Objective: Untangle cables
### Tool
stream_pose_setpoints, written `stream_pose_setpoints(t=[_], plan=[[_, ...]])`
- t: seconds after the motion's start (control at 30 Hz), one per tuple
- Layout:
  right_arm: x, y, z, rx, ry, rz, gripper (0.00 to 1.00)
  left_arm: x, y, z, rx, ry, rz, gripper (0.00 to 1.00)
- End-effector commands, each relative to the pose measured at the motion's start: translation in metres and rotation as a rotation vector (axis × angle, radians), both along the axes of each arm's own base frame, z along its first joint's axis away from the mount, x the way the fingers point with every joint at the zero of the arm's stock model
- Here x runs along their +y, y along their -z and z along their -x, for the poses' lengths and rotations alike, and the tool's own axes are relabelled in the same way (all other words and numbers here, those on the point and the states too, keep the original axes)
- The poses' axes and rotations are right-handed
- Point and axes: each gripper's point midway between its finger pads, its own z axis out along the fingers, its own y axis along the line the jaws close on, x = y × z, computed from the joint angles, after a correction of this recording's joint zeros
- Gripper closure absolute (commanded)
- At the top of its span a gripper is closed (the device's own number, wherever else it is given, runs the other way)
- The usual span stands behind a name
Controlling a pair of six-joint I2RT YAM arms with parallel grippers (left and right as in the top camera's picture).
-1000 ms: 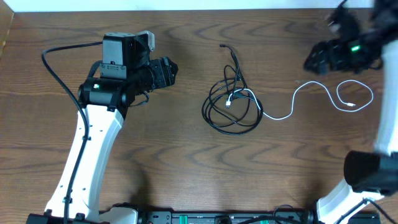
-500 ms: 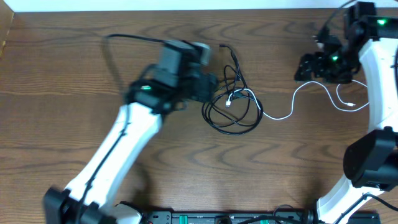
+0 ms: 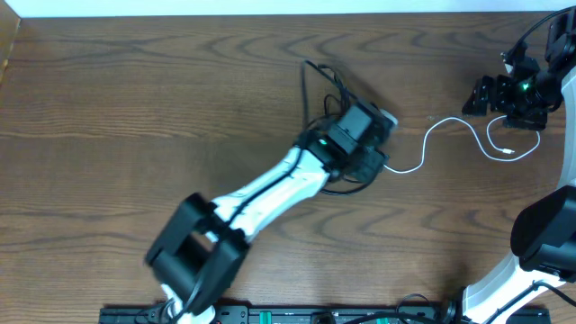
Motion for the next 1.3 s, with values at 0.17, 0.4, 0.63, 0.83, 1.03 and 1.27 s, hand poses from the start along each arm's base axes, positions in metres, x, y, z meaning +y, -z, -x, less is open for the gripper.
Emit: stream_pose_setpoints(t=[0.17,0.4,0.63,0.83,1.03,1.27], plan=[[0.002,-0.008,0.003,-0.017,0.009,0.001,0.12,-0.009,0.044,-0.004,0.014,0.023,-0.071,0.39],[0.002,-0.008,0.002,-0.017,0.008,0.001,0.12,-0.008,0.069,0.000,0.046,0.029,-0.105,0.41],[0.002,-0.008,0.002,-0.017,0.008,0.001,0.12,-0.009,0.079,0.003,0.048,0.055,-0.124,0.43],[0.002,-0.008,0.002,-0.017,0.008,0.001,0.12,-0.007,0.089,0.005,0.061,0.058,-0.140,0.47],[0.002,-0.008,0.002,-0.018,0.008,0.001,0.12,-0.004,0.107,0.009,0.090,0.061,-0.169,0.56],[0.002,-0.009,0.002,-0.020,0.007,0.001,0.12,-0.002,0.088,0.004,0.071,0.050,-0.148,0.93]])
